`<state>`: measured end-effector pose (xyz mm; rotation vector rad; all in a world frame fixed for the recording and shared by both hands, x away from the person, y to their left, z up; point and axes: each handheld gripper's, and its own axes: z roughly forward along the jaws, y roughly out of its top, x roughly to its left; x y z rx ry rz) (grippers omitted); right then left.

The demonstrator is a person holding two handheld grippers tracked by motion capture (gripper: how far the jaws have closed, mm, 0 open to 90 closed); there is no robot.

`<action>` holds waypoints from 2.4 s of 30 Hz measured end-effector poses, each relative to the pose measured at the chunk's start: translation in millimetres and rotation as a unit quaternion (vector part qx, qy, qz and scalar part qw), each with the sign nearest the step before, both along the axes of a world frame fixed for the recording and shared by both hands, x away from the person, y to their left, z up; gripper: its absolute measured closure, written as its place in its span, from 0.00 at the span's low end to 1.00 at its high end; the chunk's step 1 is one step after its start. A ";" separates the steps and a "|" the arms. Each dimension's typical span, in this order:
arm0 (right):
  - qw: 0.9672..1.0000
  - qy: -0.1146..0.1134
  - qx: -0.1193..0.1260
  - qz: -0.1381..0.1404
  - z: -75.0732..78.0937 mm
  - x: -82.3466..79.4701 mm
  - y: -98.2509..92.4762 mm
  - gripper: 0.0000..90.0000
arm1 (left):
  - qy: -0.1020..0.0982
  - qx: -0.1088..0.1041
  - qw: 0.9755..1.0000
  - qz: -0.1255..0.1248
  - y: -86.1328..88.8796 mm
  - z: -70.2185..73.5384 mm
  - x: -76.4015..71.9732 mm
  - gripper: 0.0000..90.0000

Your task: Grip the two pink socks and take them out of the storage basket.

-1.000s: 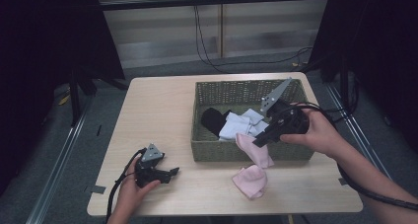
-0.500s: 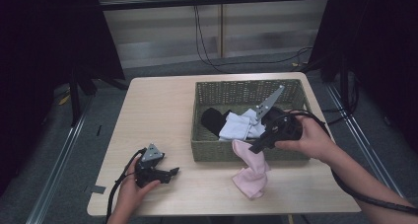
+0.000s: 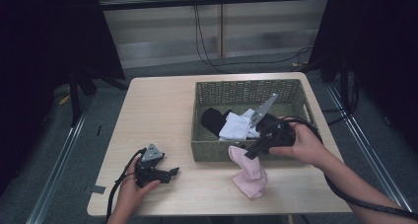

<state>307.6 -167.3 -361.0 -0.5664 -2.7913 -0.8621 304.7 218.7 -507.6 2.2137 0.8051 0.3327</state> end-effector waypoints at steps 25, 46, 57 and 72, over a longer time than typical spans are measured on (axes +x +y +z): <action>1.000 0.003 -0.009 -0.002 -32.7 1.6 15.0 0.87 | 0.000 0.000 1.000 0.000 0.0 0.0 0.0 0.21; 0.999 -0.029 -0.002 -0.042 -32.1 -16.2 -22.3 0.46 | 0.000 0.000 1.000 0.000 -0.1 0.0 -0.1 0.21; 0.997 -0.047 0.005 -0.066 -52.4 -31.4 -44.3 0.38 | 0.000 0.000 1.000 0.000 -0.1 0.0 -0.1 0.21; 0.992 -0.076 -0.003 -0.106 -90.6 -54.3 -75.7 0.32 | 0.000 0.000 1.000 0.000 -0.1 0.0 -0.1 0.21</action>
